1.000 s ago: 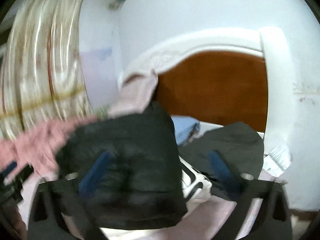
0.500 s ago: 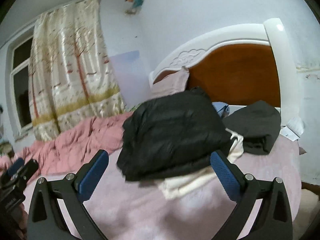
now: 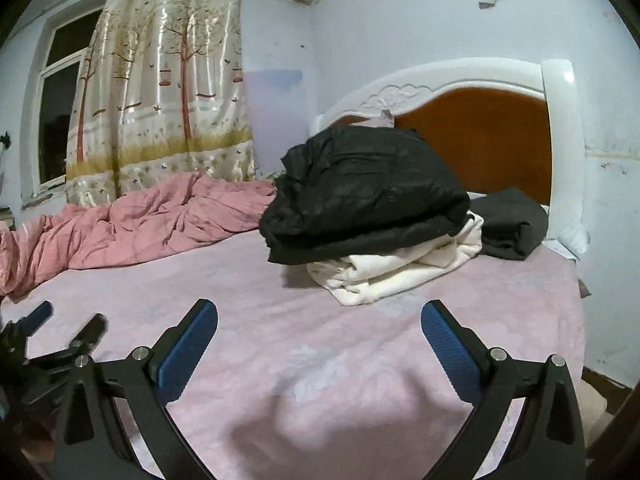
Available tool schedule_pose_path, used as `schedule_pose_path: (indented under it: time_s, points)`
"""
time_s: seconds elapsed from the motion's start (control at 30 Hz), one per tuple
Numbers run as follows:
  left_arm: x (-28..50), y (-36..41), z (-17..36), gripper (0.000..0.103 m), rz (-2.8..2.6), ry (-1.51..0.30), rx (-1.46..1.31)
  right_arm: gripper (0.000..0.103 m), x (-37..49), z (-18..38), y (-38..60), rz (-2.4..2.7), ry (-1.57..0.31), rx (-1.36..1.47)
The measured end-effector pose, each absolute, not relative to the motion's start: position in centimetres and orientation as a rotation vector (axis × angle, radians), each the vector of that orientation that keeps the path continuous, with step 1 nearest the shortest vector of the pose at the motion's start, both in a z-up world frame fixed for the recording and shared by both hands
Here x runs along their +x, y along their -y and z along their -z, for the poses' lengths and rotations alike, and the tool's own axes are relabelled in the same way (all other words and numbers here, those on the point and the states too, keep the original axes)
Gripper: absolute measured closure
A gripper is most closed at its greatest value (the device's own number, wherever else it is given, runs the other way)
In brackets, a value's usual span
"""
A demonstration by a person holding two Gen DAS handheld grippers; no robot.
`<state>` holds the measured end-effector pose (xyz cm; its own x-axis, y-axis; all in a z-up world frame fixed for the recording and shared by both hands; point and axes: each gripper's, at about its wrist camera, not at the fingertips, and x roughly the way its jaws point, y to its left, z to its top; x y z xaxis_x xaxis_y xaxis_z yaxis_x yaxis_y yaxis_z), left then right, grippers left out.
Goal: Fold large clothes
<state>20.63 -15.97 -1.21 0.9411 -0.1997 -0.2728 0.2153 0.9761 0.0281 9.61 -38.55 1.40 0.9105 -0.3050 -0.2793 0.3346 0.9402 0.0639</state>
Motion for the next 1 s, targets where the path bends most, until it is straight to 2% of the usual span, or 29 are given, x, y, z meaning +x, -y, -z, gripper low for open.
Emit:
schedule_pose_path:
  time_s: [0.43,1.0]
  points:
    - [18.6,16.4,0.8,0.001,0.230,-0.184,0.086,0.000,10.7,-1.8,39.1,0.403,-0.308,0.102]
    - [18.3,16.3,0.6,0.000,0.232,-0.180,0.098,0.000,11.4,-1.6,38.7,0.401,-0.320,0.093]
